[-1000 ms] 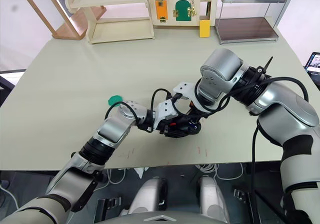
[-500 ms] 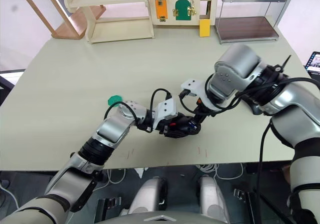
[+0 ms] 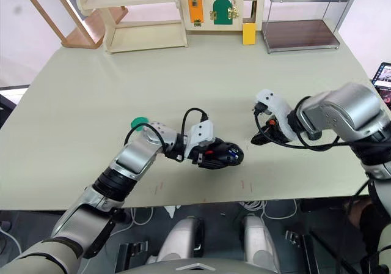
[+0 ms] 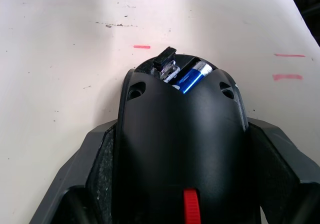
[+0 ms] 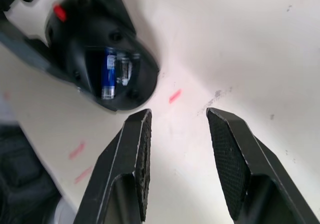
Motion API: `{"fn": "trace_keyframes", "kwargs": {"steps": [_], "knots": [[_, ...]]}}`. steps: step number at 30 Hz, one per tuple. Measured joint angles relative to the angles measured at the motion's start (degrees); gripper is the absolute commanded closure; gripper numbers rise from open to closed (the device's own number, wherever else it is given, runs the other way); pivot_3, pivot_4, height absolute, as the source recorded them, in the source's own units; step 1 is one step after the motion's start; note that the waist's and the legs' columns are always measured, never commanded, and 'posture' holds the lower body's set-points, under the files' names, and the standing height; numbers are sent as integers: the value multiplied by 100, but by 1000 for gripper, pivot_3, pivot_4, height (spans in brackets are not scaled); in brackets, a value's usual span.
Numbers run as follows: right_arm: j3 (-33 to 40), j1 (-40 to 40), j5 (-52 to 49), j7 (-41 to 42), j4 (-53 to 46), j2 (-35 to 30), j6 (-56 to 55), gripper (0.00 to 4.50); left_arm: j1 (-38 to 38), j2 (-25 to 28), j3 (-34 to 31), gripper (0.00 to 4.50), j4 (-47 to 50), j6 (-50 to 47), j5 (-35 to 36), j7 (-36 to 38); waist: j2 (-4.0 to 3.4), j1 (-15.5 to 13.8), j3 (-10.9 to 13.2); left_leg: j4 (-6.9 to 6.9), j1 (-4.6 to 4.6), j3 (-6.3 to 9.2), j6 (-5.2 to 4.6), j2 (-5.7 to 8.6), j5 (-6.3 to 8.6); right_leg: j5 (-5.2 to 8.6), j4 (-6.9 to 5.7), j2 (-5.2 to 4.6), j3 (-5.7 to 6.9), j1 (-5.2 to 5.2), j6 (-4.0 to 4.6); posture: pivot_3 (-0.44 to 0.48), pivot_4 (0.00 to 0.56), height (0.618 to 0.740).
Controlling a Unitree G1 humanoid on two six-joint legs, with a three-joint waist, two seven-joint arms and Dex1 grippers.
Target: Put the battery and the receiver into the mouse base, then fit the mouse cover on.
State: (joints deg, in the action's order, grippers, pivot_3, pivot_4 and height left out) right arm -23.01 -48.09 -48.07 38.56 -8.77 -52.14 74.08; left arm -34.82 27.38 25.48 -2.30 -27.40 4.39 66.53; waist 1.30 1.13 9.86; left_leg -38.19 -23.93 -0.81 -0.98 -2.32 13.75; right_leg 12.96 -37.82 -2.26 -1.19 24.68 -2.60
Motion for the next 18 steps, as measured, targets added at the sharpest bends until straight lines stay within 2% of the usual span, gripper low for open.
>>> {"fn": "trace_keyframes", "kwargs": {"steps": [1,4,6,11,15,18], "knots": [[329,455,41,78,-203,-14,-334,2685,4,31,14,1507,59,-47,-5,-2,0,-4,0,1,0,0,0,-1,0,0,0,2,-1,0,0,0,150,740],[748,1090,114,217,-525,8,-859,3425,45,103,10,1507,153,-114,-7,-34,0,20,0,1,7,-4,0,-4,0,6,-2,8,-10,-1,-11,0,150,740],[1039,1422,296,262,-737,97,-1326,4421,94,140,0,1507,230,-157,-7,-84,0,39,0,-1,11,-6,0,-7,0,8,-4,11,-12,-1,-14,0,150,740],[1386,2312,898,453,-957,349,-2533,4479,240,176,-39,1507,457,-318,30,-208,4,38,-2,0,11,-5,0,-8,0,9,-1,14,-12,-4,-15,0,150,740],[1381,2934,1431,749,-1052,443,-3492,4479,323,171,-57,1507,551,-357,38,-298,3,33,-2,-3,13,-9,0,-8,0,9,-2,14,-16,-4,-15,0,150,740],[1333,3250,1780,821,-1051,758,-3984,4479,363,187,-63,1507,581,-357,37,-312,4,42,-3,-3,18,-10,0,-8,0,9,-5,16,-19,-4,-15,0,150,740]]}}
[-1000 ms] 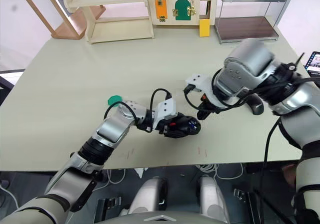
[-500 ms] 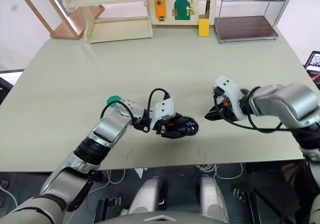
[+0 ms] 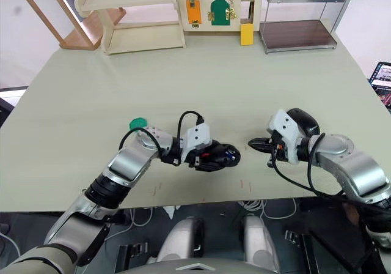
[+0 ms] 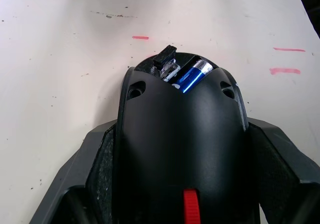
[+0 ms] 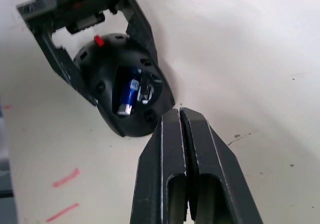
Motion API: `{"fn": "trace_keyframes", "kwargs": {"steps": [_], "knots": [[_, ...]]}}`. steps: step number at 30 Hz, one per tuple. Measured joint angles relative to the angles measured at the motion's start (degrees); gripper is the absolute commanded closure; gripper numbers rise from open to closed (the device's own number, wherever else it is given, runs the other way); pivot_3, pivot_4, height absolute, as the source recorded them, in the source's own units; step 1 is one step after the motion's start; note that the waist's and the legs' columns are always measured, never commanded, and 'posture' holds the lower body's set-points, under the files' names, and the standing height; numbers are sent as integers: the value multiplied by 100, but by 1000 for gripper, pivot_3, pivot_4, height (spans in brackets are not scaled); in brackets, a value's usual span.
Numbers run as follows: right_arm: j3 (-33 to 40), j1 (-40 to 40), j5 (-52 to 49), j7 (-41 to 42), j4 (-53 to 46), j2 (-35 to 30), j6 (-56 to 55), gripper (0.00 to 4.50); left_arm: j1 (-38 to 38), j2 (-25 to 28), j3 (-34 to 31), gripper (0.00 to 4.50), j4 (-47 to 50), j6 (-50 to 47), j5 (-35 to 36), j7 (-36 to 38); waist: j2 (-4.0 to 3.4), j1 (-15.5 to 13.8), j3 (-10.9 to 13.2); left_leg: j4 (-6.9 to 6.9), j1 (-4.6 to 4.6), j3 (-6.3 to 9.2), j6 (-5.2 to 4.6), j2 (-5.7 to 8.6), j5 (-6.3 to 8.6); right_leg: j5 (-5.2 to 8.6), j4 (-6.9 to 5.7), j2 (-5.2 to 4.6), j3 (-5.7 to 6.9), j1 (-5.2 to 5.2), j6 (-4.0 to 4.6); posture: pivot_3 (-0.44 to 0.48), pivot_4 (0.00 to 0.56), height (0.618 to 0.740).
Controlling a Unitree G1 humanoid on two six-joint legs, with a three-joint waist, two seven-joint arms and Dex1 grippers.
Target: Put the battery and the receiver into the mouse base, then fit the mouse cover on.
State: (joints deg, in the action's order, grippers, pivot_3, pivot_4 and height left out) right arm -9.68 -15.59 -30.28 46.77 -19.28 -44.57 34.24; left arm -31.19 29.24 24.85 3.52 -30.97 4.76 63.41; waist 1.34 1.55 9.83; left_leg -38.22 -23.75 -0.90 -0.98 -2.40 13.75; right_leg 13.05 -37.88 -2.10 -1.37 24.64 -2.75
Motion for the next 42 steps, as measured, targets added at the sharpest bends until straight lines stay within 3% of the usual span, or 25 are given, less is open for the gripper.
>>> {"fn": "trace_keyframes", "kwargs": {"steps": [5,18,23,42], "knots": [[261,164,-142,-392,-8,1153,-362,4479,5,1,4,1507,30,-10,0,-8,-1,-10,-1,0,-2,1,0,-2,0,-1,0,3,-1,0,1,0,150,740],[100,324,461,311,514,1393,-1414,4479,32,20,43,1507,48,9,18,12,0,-60,-1,-4,2,-3,0,-2,0,-2,-3,4,-4,-2,3,0,150,740],[100,349,507,455,907,1767,-1732,4479,36,48,49,1507,49,16,33,45,0,-60,-3,-4,4,-3,0,-2,0,-6,-5,5,-5,-2,11,0,150,740],[-62,525,954,549,1198,1917,-2123,4479,35,97,46,1507,60,-76,168,62,0,-63,-3,-5,4,-3,0,-2,0,-12,-6,5,-5,-3,20,0,150,740]]}}
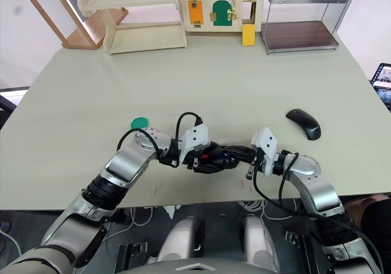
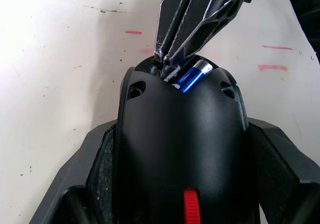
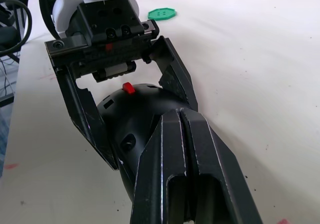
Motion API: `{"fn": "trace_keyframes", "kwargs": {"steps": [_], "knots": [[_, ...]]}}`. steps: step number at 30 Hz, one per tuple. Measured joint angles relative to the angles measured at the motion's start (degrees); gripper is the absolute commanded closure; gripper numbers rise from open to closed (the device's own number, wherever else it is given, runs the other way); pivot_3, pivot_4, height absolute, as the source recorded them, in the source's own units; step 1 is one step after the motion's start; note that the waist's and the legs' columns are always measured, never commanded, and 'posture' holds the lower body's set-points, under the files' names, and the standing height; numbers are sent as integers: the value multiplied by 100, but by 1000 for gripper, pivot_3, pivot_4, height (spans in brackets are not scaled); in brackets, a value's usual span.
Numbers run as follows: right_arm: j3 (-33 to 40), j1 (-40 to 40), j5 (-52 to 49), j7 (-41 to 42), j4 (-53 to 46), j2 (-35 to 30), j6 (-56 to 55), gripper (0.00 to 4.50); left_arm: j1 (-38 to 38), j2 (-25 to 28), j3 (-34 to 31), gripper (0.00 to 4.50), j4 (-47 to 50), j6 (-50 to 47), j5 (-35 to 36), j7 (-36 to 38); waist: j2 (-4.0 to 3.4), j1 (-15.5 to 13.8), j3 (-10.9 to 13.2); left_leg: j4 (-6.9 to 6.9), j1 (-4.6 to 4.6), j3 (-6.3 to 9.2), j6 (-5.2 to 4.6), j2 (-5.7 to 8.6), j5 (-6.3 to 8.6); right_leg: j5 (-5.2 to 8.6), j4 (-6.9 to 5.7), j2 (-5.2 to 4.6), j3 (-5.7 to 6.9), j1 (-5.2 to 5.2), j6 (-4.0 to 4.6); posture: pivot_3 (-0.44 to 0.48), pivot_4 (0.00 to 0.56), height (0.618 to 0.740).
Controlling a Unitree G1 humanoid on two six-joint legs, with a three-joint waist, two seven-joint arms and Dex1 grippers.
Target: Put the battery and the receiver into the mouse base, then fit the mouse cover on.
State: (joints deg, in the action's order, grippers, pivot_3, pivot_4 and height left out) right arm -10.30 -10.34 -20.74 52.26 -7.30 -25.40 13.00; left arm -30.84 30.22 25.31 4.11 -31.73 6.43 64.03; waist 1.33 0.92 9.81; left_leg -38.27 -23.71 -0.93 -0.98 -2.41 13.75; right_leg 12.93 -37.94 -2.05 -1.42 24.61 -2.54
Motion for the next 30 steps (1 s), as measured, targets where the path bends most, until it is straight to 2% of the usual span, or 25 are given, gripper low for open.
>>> {"fn": "trace_keyframes", "kwargs": {"steps": [30], "knots": [[4,11,40,91,173,15,-118,4479,-24,43,37,1507,-11,69,-8,0,0,1,0,-1,1,0,0,0,0,-3,-1,0,0,-1,4,0,150,740]]}}
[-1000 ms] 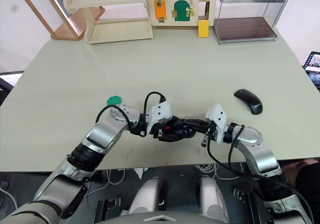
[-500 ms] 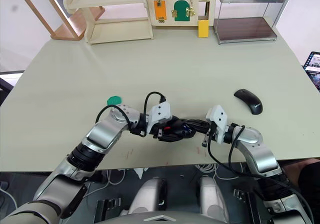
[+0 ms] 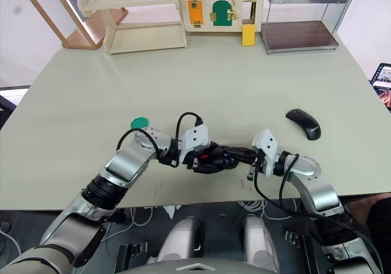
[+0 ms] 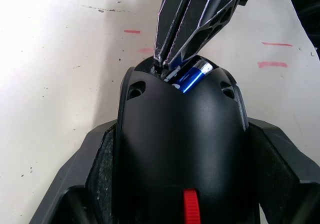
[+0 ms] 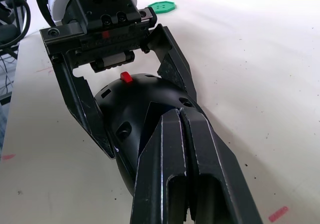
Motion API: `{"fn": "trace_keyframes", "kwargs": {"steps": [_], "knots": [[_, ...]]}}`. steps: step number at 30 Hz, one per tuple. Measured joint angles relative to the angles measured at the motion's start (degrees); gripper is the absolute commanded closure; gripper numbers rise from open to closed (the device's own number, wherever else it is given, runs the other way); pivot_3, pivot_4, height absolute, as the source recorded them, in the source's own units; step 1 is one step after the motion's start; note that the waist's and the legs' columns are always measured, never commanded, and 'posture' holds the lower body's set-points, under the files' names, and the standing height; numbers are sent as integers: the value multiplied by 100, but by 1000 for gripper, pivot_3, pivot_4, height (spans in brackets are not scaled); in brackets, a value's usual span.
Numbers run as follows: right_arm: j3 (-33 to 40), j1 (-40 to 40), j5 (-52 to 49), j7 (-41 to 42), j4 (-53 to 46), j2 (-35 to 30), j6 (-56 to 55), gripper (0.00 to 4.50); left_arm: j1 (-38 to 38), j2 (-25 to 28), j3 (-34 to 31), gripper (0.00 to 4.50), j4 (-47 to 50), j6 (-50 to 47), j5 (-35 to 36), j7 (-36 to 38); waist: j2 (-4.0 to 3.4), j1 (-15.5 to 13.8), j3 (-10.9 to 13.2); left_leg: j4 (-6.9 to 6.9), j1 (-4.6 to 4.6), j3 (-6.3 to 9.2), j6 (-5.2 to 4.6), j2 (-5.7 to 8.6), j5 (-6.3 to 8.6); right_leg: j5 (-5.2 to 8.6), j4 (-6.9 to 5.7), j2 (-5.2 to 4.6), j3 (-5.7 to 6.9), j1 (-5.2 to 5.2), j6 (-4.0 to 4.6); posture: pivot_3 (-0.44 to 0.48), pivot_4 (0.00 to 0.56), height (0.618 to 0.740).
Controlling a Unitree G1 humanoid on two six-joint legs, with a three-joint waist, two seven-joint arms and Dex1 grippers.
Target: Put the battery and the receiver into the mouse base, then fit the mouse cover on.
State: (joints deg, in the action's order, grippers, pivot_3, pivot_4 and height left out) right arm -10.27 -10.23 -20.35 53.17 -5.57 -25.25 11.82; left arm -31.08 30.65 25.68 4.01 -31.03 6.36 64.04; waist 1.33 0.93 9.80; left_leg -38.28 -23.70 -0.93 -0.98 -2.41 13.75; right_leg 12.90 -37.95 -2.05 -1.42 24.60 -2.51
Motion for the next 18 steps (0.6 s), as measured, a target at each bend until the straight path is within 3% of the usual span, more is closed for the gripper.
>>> {"fn": "trace_keyframes", "kwargs": {"steps": [18], "knots": [[-34,16,61,-98,-73,-62,297,4479,0,0,24,1507,-5,7,-62,-10,2,0,-36,0,8,0,0,0,0,1,1,1,0,-9,1,0,150,740]]}}
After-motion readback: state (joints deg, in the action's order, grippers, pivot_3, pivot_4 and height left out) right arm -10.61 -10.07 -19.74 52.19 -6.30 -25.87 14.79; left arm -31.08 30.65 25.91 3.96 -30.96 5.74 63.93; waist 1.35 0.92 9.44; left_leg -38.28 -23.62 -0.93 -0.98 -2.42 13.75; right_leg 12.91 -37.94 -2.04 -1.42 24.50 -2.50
